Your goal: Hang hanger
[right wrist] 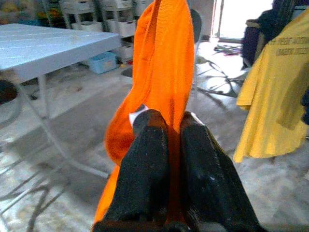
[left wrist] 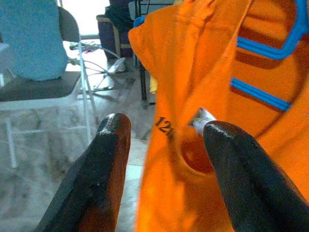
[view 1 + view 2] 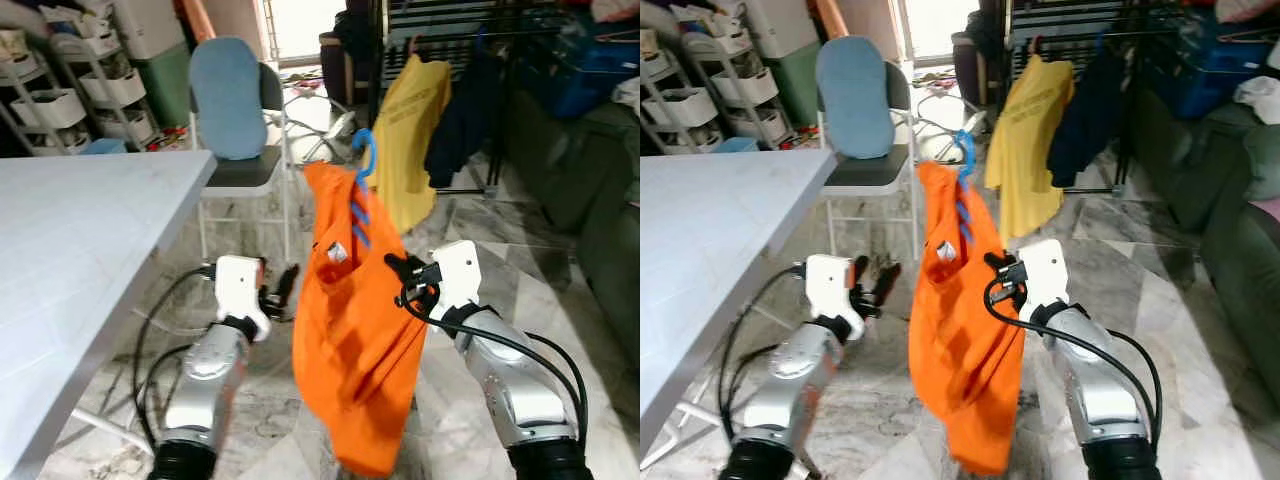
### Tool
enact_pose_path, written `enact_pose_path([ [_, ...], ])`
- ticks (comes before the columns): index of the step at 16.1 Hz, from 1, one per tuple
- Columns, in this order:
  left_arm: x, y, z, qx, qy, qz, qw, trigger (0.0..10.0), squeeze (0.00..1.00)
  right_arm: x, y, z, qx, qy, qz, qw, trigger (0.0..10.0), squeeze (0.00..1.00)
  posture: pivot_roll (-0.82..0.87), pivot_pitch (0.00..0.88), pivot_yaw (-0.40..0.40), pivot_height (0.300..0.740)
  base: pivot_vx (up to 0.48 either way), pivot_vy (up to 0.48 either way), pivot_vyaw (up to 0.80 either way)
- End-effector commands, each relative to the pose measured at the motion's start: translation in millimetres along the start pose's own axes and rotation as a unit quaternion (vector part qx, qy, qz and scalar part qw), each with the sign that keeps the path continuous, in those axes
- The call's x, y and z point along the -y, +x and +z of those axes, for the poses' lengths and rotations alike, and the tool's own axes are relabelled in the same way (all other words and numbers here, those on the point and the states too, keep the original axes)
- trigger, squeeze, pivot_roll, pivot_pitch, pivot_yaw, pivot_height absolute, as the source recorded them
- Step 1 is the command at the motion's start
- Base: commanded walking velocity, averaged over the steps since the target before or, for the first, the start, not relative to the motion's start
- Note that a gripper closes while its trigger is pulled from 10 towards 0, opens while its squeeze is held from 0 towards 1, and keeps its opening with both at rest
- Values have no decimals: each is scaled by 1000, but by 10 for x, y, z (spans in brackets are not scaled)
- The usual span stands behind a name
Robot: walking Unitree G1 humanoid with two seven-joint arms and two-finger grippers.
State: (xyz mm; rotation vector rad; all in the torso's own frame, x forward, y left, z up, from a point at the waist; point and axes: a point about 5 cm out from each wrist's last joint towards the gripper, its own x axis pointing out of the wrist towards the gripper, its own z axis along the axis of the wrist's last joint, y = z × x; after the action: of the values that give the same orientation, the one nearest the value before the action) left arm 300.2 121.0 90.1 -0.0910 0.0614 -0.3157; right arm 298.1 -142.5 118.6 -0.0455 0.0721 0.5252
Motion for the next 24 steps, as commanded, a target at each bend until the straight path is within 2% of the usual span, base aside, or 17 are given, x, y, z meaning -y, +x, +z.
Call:
enact_pose_path([
  [1, -60, 33, 63, 7, 13, -1, 1000, 10000, 0, -110, 27, 193, 34, -10, 59, 998, 10000, 0, -142, 0, 131, 740, 0, 0, 0],
  [3, -98, 99, 92, 4, 36, -6, 999, 10000, 0, -155, -63, 319, 23, -15, 164, 986, 10000, 0, -147, 0, 130, 740, 0, 0, 0],
  [4, -95, 110, 92, 3, 35, -6, 999, 10000, 0, -155, -72, 333, 23, -18, 172, 985, 10000, 0, -147, 0, 130, 740, 0, 0, 0],
  [5, -54, 148, 98, 4, 32, -11, 999, 10000, 0, -190, -122, 376, 20, -24, 215, 976, 10000, 0, -153, 0, 128, 740, 0, 0, 0],
  [8, 21, 200, 92, 5, 33, -17, 999, 10000, 0, -252, -201, 462, 25, -16, 263, 964, 10000, 0, -158, 0, 135, 740, 0, 0, 0],
  [12, -8, 232, 84, 7, 33, -8, 999, 10000, 0, -261, -275, 491, 14, -17, 286, 958, 10000, 0, -166, 0, 140, 740, 0, 0, 0],
  [13, -41, 226, 83, 9, 19, -3, 1000, 3451, 0, -248, -286, 493, 13, -19, 284, 958, 10000, 0, -166, 0, 140, 740, 0, 0, 0],
  [14, -62, 214, 110, 24, 14, -1, 1000, 196, 0, -228, -292, 487, 10, -23, 280, 960, 10000, 0, -166, 0, 140, 740, 0, 0, 0],
  [15, -48, 216, 114, 24, 6, -11, 1000, 0, 0, -201, -282, 473, 7, -29, 272, 962, 10000, 0, -166, 0, 139, 740, 0, 0, 0],
  [16, -46, 216, 119, 25, 6, -12, 1000, 902, 0, -192, -274, 465, 6, -30, 268, 963, 10000, 0, -166, 0, 139, 740, 0, 0, 0],
  [17, -47, 214, 132, 27, 4, -7, 1000, 10000, 0, -174, -253, 451, 4, -32, 261, 965, 10000, 0, -162, 0, 138, 740, 0, 0, 0],
  [21, 8, 184, 190, 45, -23, -25, 998, 10000, 0, -137, -229, 396, -6, -41, 249, 968, 10000, 0, -155, 0, 137, 740, 0, 0, 0],
  [24, 107, 155, 214, 51, -46, -67, 995, 10000, 0, -105, -184, 382, -7, -51, 235, 971, 10000, 0, -157, 0, 136, 740, 0, 0, 0],
])
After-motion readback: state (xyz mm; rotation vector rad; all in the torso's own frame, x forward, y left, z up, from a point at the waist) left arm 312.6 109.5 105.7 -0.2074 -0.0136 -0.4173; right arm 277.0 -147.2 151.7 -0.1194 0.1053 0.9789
